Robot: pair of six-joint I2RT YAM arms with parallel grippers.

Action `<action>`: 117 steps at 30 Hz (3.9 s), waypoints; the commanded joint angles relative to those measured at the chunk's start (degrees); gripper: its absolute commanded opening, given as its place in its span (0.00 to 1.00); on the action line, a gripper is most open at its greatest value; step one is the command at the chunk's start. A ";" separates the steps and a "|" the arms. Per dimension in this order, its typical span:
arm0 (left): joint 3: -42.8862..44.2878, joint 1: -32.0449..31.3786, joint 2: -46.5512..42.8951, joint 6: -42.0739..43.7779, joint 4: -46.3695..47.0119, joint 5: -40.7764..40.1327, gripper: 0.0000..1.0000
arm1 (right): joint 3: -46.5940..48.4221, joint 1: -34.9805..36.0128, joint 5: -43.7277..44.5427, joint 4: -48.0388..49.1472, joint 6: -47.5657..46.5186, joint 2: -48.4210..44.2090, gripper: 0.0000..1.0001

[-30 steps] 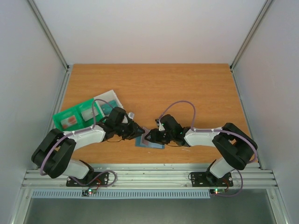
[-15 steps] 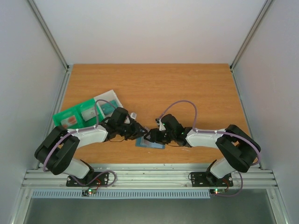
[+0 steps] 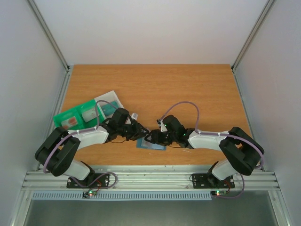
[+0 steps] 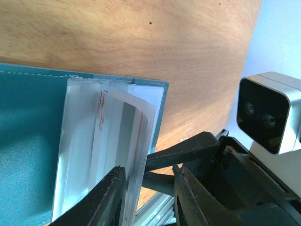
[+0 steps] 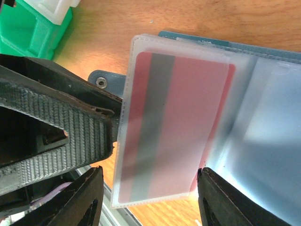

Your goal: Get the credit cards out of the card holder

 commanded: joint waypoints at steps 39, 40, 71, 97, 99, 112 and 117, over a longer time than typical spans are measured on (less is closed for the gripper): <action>1.53 -0.40 0.94 0.16 2.43 1.41 0.31 | 3.59 -0.10 0.89 -5.12 1.56 0.22 0.51; 1.66 -0.38 0.90 0.15 2.49 1.41 0.31 | 3.60 -0.10 1.20 -5.44 1.49 0.23 0.48; 2.32 0.24 3.32 3.25 -1.62 -1.76 0.39 | 6.28 -0.16 8.40 -14.71 -3.67 0.16 0.21; 1.83 1.41 5.73 5.25 -1.89 -0.96 0.52 | 6.97 -0.64 13.06 -16.28 -5.74 8.62 0.04; 2.02 1.41 5.23 5.47 -2.78 -1.28 0.53 | 6.95 -0.66 13.08 -16.31 -5.69 8.64 0.04; 2.27 1.32 5.04 5.97 -2.19 0.06 0.53 | 6.81 -0.67 12.65 -16.00 -5.42 8.51 0.04; 2.48 1.13 4.28 5.69 -2.31 0.03 0.51 | 6.73 -0.63 12.68 -15.98 -5.46 8.57 0.04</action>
